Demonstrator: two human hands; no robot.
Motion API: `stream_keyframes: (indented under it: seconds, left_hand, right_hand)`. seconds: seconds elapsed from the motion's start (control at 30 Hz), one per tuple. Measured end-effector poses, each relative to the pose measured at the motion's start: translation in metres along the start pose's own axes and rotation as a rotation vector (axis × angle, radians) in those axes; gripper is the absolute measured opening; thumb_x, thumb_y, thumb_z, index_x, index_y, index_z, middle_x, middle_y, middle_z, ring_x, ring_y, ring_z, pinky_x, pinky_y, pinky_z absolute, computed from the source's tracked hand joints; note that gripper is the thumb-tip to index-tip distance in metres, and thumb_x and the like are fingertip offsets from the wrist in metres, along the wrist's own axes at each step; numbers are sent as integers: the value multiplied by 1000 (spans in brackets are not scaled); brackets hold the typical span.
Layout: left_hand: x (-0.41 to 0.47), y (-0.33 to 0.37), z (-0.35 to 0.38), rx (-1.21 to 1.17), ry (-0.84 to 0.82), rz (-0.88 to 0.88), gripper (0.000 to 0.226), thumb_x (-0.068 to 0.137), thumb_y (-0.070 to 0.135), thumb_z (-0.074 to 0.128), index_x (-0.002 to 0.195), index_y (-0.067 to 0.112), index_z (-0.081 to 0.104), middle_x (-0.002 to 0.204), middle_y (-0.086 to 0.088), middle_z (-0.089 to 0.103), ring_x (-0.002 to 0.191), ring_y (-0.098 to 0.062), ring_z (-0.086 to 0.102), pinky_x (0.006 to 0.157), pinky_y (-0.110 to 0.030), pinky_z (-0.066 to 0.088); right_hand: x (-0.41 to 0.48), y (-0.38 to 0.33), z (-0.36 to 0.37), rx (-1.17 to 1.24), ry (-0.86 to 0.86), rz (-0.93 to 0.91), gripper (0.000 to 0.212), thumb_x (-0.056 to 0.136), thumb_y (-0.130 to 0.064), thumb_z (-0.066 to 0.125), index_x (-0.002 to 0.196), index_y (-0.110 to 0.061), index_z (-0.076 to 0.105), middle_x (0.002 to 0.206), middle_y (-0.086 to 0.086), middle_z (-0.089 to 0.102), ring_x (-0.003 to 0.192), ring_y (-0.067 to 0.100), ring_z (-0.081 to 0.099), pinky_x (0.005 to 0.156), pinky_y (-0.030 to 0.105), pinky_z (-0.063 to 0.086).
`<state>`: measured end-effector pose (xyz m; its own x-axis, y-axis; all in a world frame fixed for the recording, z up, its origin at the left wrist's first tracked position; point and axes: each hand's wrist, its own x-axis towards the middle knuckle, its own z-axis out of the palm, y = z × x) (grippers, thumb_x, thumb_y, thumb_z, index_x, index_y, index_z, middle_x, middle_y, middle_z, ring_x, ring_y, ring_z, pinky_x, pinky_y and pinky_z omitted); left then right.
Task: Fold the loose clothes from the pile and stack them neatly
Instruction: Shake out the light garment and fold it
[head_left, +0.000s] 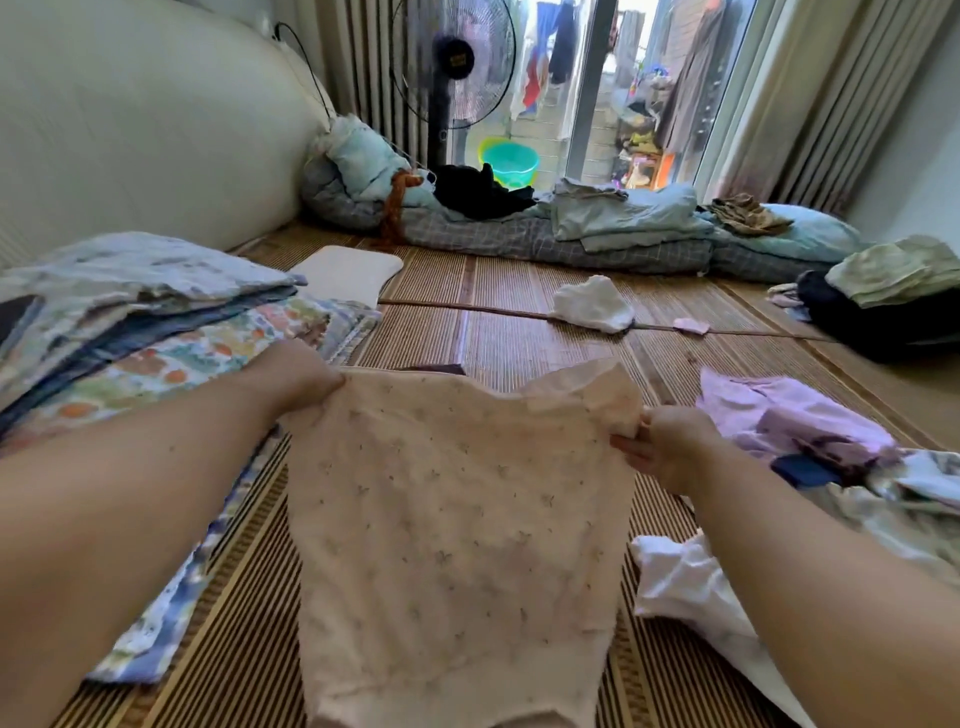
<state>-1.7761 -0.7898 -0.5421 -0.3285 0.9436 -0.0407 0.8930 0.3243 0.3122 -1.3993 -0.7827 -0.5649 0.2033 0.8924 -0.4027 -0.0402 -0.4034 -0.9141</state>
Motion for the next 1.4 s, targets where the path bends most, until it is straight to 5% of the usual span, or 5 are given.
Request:
stream_keyframes:
  seconds: [0.2,0.57,1.0,1.17,1.4]
  left_hand:
    - [-2,-5,43,-152,-4,94,35,83,28,68,115,14,69,121,-11,65,109,-27,59,85,-31,46]
    - [-196,-18,94,-187,-470,567,36,78,44,72,107,58,56,114,35,55,99,23,49,84,-11,45]
    - [-252,-16,126,-128,-409,509,16,96,42,43,86,33,53,91,11,62,84,-9,56,77,-30,47]
    - [-265,-28,92,-474,-544,456,24,96,35,48,74,40,53,75,13,58,69,-5,50,67,-25,42]
    - [-281,-55,70,-764,-547,479,36,80,56,55,96,26,64,95,-5,65,85,-20,58,79,-29,46]
  right_hand:
    - [27,20,18,-130,-33,-38,43,100,-10,42,141,-2,34,140,32,39,123,43,49,104,46,40]
    - [-121,120,-15,-1131,-453,-444,18,84,-42,68,102,-40,66,94,-28,62,81,-13,60,81,13,50]
    - [-153,185,-45,-1354,-202,-669,17,88,-37,54,95,-29,67,95,-13,65,85,6,59,69,19,43]
    - [-161,194,-55,-1154,-340,-601,101,51,-80,58,142,-45,32,133,-30,32,125,-2,31,113,31,28]
    - [-172,217,-42,-1244,-142,-776,53,82,-22,57,131,-42,51,135,-22,51,131,6,41,107,34,31]
